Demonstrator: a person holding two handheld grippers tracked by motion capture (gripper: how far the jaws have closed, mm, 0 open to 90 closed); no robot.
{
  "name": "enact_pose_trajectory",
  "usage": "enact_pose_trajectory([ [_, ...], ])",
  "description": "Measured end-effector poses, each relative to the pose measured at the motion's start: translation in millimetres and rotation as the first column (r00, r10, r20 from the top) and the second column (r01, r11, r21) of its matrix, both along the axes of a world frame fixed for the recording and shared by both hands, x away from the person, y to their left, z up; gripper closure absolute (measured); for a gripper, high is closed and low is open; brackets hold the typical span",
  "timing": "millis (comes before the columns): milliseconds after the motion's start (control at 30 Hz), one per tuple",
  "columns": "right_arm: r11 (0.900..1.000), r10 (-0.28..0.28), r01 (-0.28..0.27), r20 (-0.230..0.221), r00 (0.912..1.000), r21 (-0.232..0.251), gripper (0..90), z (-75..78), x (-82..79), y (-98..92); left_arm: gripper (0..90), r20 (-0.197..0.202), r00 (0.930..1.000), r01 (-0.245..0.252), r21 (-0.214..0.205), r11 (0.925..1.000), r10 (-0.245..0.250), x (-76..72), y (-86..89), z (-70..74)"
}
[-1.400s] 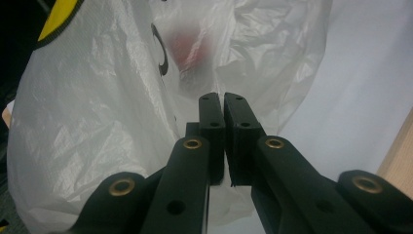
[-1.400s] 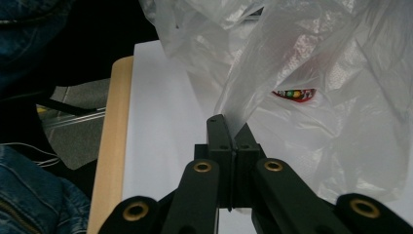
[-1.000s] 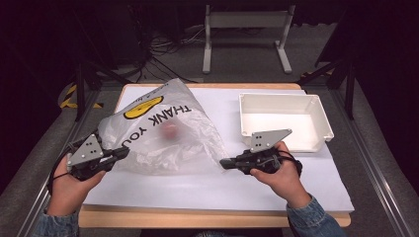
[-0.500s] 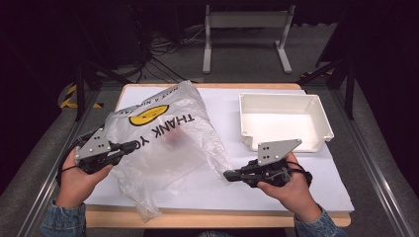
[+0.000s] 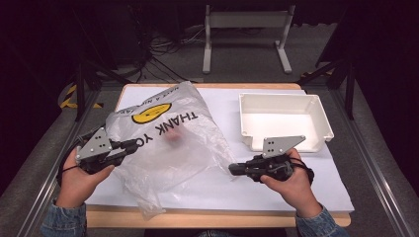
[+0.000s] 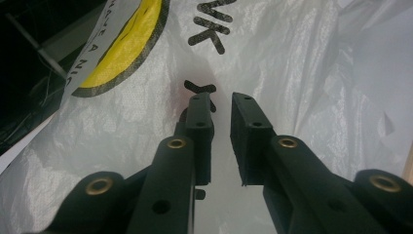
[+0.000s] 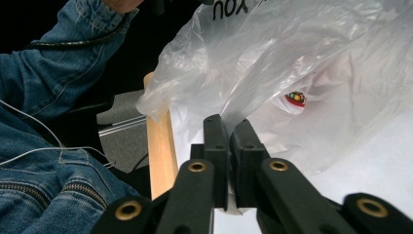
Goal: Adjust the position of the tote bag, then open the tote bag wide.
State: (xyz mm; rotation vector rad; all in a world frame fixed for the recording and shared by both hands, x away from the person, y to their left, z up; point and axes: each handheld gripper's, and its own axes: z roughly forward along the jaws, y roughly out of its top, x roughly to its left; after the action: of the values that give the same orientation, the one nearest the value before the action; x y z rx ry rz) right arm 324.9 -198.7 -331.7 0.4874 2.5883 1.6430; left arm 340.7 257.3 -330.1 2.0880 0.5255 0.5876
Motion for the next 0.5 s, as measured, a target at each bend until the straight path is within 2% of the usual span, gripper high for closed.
enact_pose_trajectory([
  [100,0.9999,-0.015,0.015,0.005,0.9999,0.006,75.7,0.1,1.3,0.1,72.4,-0.001,1.0000,-0.006,0.000,1.0000,0.006,0.0,0.1,-0.1],
  [233,0.9964,-0.085,0.085,0.037,0.9957,-0.002,51.3,-1.9,4.0,2.2,55.2,0.001,0.9995,-0.031,-0.012,0.9995,0.031,-1.2,-2.6,2.8],
  [267,0.9964,-0.085,0.085,0.037,0.9957,-0.002,51.3,-1.9,4.0,2.2,48.8,0.001,0.9995,-0.031,-0.012,0.9995,0.031,-1.2,-2.6,2.8],
  [300,0.9947,-0.103,0.103,0.046,0.9936,0.000,44.3,-2.6,4.9,2.6,48.8,0.006,0.9989,-0.046,-0.016,0.9988,0.046,-1.7,-3.4,4.3],
  [367,0.9891,-0.147,0.147,0.059,0.9874,0.007,33.3,-4.4,8.1,3.1,37.2,0.010,0.9980,-0.063,-0.029,0.9976,0.063,-2.8,-3.2,6.2],
  [500,0.9840,-0.178,0.177,0.072,0.9814,0.024,23.5,-6.2,13.3,3.5,20.8,0.010,0.9946,-0.103,-0.036,0.9940,0.103,-3.2,-0.5,8.3],
])
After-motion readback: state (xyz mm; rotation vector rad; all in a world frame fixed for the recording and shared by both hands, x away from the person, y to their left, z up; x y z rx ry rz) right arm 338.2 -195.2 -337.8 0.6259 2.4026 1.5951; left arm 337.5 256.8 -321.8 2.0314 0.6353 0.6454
